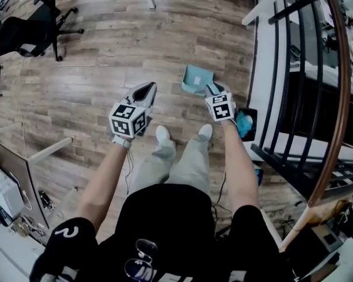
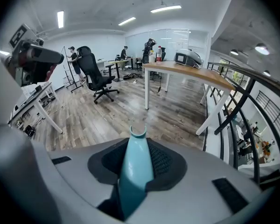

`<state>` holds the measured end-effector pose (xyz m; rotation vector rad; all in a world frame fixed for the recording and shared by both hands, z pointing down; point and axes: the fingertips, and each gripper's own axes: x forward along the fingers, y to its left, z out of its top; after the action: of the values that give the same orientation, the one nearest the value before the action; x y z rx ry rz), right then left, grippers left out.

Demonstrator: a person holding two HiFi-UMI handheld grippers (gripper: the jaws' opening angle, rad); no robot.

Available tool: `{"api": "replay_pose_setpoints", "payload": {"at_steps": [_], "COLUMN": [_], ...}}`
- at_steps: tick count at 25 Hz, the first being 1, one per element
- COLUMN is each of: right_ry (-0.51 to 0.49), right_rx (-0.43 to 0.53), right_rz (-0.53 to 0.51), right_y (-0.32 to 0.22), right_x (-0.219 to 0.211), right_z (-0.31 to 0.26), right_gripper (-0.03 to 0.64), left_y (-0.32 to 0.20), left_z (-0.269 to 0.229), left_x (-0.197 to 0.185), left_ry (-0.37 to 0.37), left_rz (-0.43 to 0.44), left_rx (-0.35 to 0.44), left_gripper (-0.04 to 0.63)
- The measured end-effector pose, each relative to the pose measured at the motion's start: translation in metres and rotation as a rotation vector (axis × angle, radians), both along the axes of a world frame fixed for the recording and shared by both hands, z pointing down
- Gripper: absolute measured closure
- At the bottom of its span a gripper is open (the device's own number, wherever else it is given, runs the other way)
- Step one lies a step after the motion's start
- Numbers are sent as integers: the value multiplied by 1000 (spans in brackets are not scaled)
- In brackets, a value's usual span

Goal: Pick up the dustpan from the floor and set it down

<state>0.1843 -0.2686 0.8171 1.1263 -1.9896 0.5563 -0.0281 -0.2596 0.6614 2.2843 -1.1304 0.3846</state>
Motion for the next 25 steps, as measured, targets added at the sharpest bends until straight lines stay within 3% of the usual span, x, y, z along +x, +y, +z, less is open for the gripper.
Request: {"api": "replay_pose_setpoints", "payload": {"at_steps": [13, 25], "right_ry": [62, 57], "right_rx": [-84, -163], "right_rz": [-73, -104], "right_y": [20, 60], "right_x": [7, -1], "right_z": [76, 105], "right_gripper": [525, 520], "left_y": [6, 17], "left_z": [39, 54], "left_x": [3, 6], "left_ry": [-2, -8], "left_rz": [-41, -43], "left_rx": [-66, -94], "left_gripper": [598, 598]}}
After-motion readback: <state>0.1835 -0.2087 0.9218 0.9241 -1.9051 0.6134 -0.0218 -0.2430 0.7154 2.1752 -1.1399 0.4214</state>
